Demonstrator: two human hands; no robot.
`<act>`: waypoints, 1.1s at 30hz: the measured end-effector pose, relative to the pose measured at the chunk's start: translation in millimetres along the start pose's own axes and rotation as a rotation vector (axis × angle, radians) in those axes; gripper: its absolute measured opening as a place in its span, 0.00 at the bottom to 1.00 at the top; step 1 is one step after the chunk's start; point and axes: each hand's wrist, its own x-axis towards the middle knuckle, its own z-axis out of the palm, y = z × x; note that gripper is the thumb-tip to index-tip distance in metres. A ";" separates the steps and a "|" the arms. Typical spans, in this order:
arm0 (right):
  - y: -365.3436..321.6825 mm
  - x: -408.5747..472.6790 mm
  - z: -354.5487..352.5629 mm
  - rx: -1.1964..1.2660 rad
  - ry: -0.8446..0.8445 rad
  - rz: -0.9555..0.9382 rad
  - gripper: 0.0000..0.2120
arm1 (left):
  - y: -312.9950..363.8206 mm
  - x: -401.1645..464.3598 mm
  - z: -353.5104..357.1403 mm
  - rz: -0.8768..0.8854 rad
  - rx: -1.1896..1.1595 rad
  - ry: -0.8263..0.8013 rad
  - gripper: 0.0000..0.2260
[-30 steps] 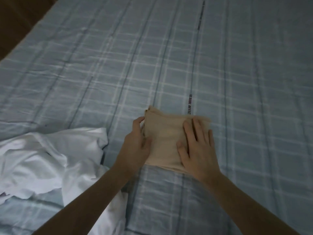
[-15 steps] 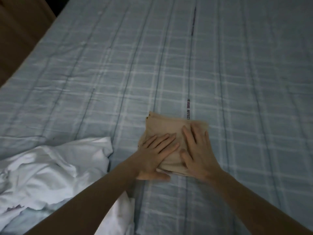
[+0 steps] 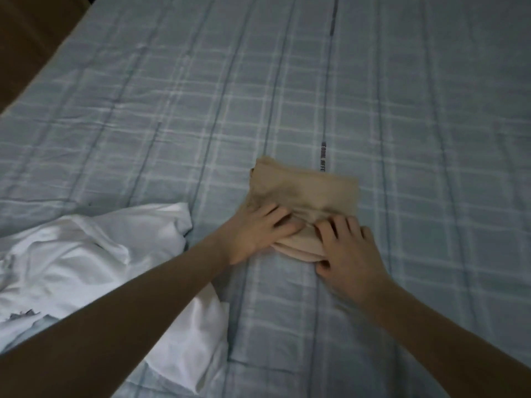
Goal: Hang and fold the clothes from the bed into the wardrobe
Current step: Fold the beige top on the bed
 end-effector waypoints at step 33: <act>-345.6 -48.0 -514.9 0.079 -0.112 -1.194 0.08 | 90.6 -347.1 -619.7 -1.130 -0.137 -0.176 0.17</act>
